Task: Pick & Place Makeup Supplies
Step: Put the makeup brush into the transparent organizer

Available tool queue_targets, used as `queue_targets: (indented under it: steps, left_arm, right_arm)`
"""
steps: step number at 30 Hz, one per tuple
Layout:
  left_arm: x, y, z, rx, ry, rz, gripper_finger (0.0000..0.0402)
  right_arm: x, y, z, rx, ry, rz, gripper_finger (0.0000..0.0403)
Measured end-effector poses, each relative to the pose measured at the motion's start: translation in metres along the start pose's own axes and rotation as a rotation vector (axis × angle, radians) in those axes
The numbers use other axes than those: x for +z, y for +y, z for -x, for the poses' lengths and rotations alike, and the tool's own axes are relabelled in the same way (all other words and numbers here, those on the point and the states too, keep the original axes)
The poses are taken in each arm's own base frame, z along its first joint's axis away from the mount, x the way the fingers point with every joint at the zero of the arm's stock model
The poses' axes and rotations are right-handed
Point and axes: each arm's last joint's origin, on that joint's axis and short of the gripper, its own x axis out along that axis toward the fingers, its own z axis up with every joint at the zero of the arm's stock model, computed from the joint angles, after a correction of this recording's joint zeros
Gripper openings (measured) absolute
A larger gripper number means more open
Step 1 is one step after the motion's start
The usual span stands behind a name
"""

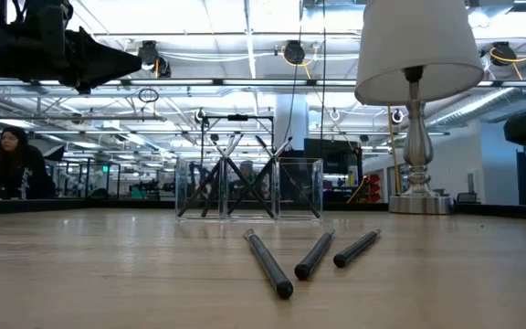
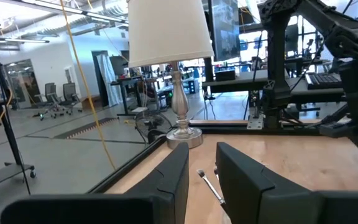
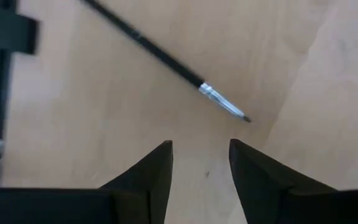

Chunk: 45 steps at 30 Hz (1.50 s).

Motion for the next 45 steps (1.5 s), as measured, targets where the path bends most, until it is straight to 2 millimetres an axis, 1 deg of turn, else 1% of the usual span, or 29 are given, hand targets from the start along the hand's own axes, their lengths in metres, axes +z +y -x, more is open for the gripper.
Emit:
queue_targets:
  steps: [4, 8, 12, 14, 17, 19, 22, 25, 28, 31, 33, 35, 36, 37, 39, 41, 43, 45]
  left_arm:
    - [0.0, 0.0, 0.0, 0.0, 0.001, 0.004, 0.009]
    - [0.0, 0.0, 0.0, -0.001, 0.004, 0.001, 0.009]
    - [0.0, 0.0, 0.0, -0.001, 0.004, 0.001, 0.009]
    - [0.0, 0.0, 0.0, 0.0, 0.004, 0.0, 0.009]
    - [0.0, 0.0, 0.0, 0.0, 0.004, 0.0, 0.009]
    - [0.0, 0.0, 0.0, -0.001, 0.004, 0.002, 0.009]
    - [0.0, 0.0, 0.0, 0.0, 0.005, 0.016, 0.009]
    - [0.0, 0.0, 0.0, 0.0, 0.004, 0.02, 0.009]
    - [0.0, 0.0, 0.0, 0.0, 0.004, 0.021, 0.009]
    - [0.0, 0.0, 0.0, 0.0, 0.004, 0.021, 0.009]
    - [0.0, 0.0, 0.0, 0.0, 0.004, 0.021, 0.009]
    - [-0.001, 0.0, 0.0, -0.001, 0.007, 0.022, 0.009]
    - [-0.001, 0.0, 0.0, -0.001, 0.009, 0.021, 0.009]
    - [-0.001, 0.0, 0.0, -0.002, 0.01, 0.019, 0.009]
    - [-0.001, 0.0, 0.0, -0.002, 0.01, 0.019, 0.009]
    - [-0.001, 0.0, 0.0, -0.002, 0.01, 0.019, 0.009]
    - [-0.001, 0.0, 0.0, -0.001, 0.01, 0.015, 0.009]
    - [-0.001, 0.0, 0.0, -0.001, 0.009, 0.0, 0.009]
  right_arm:
    - [-0.005, 0.011, -0.002, -0.075, -0.036, -0.016, 0.014]
    - [-0.006, 0.032, -0.004, -0.101, -0.148, 0.058, 0.014]
    - [-0.007, 0.053, -0.004, -0.071, -0.261, 0.133, 0.014]
    - [-0.009, 0.061, -0.009, -0.063, -0.267, 0.152, 0.014]
    - [-0.014, 0.066, -0.025, -0.082, -0.218, 0.182, 0.0139]
    - [-0.015, 0.064, -0.037, -0.119, -0.19, 0.202, 0.0139]
    - [-0.011, 0.062, -0.049, -0.175, -0.195, 0.244, 0.0139]
    - [-0.009, 0.058, -0.054, -0.198, -0.179, 0.258, 0.0139]
    - [-0.007, 0.055, -0.053, -0.207, -0.185, 0.25, 0.0139]
    - [-0.005, 0.054, -0.045, -0.23, -0.237, 0.195, 0.0139]
    - [-0.003, 0.05, -0.038, -0.294, -0.292, 0.154, 0.0139]
    - [-0.002, 0.045, -0.026, -0.37, -0.343, 0.135, 0.0139]
    - [0.002, 0.045, -0.018, -0.386, -0.386, 0.134, 0.0139]
    - [0.005, 0.047, -0.01, -0.399, -0.426, 0.143, 0.0139]
    - [0.009, 0.043, 0.005, -0.437, -0.458, 0.172, 0.0139]
    - [0.013, 0.031, 0.015, -0.493, -0.453, 0.194, 0.0139]
    - [0.018, 0.013, 0.02, -0.547, -0.414, 0.188, 0.0139]
    - [0.025, -0.009, 0.024, -0.548, -0.376, 0.156, 0.0139]
